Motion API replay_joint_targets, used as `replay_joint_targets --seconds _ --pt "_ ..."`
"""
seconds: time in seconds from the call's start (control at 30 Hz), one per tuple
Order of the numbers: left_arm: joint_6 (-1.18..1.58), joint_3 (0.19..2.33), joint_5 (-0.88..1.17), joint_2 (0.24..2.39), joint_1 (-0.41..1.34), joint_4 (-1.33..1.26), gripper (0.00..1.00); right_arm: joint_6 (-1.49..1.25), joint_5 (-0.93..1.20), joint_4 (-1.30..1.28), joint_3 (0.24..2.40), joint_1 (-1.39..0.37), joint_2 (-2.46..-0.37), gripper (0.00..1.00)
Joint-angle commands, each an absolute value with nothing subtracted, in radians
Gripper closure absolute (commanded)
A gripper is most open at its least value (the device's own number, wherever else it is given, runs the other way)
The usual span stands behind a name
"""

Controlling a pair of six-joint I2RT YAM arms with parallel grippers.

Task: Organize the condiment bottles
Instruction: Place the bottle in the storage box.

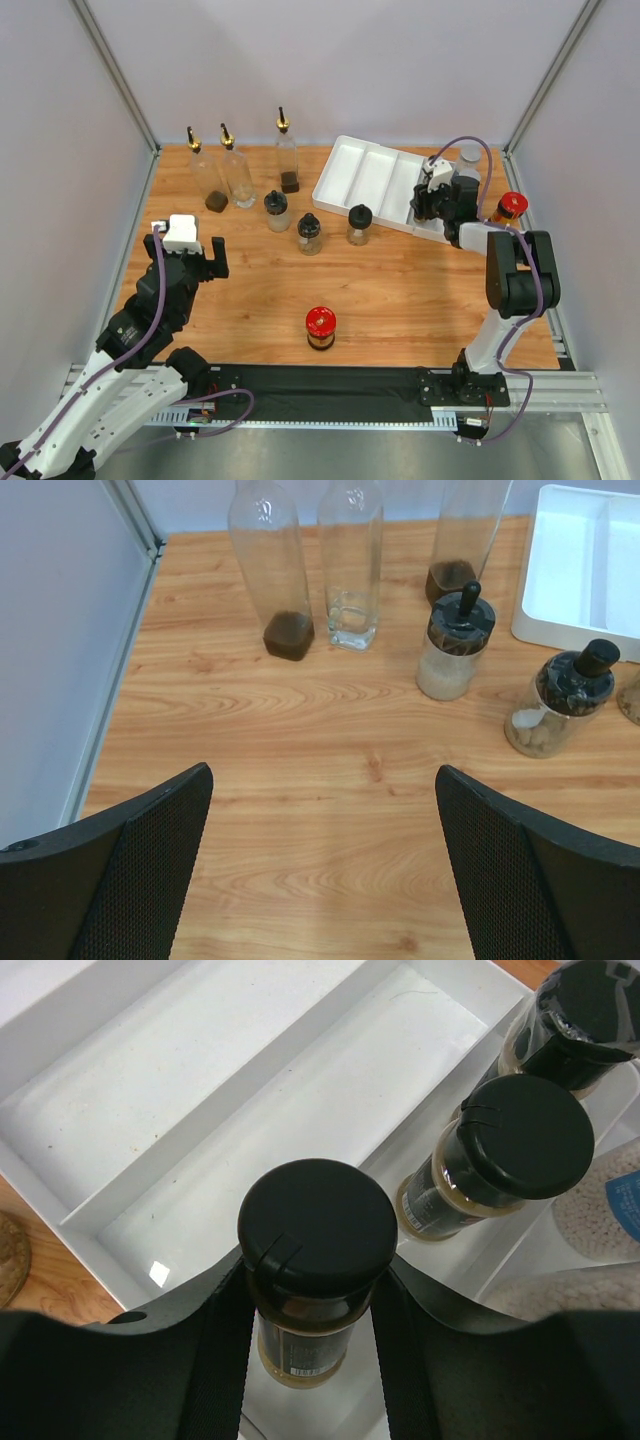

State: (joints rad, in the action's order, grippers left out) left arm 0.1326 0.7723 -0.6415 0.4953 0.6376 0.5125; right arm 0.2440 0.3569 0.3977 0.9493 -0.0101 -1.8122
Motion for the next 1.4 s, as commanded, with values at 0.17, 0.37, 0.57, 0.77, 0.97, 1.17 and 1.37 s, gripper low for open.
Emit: replay_joint_targets --seconds 0.17,0.37,0.57,0.77,0.97,1.17,1.37 --pt "0.133 0.769 -0.66 0.476 0.634 0.491 0.0 0.259 0.354 0.405 0.982 -0.009 -1.818 0.49" --pt "0.135 0.767 -0.658 0.474 0.635 0.491 0.0 0.262 0.357 0.393 0.977 -0.009 -1.81 0.49" --pt "0.137 0.767 -0.655 0.469 0.635 0.491 0.0 0.265 0.374 0.376 0.976 -0.009 -1.773 0.41" --pt "0.14 0.77 -0.647 0.463 0.634 0.492 0.0 0.281 0.379 0.318 0.994 -0.009 -1.704 0.26" --pt "0.14 0.77 -0.615 0.466 0.634 0.491 0.0 0.334 0.443 0.2 1.009 -0.009 -1.592 0.18" --pt "0.138 0.776 -0.557 0.476 0.634 0.494 0.0 0.409 0.555 0.004 1.058 -0.009 -1.481 0.14" --pt "0.135 0.778 -0.477 0.502 0.634 0.505 0.0 0.511 0.776 -0.274 1.132 -0.009 -1.407 0.06"
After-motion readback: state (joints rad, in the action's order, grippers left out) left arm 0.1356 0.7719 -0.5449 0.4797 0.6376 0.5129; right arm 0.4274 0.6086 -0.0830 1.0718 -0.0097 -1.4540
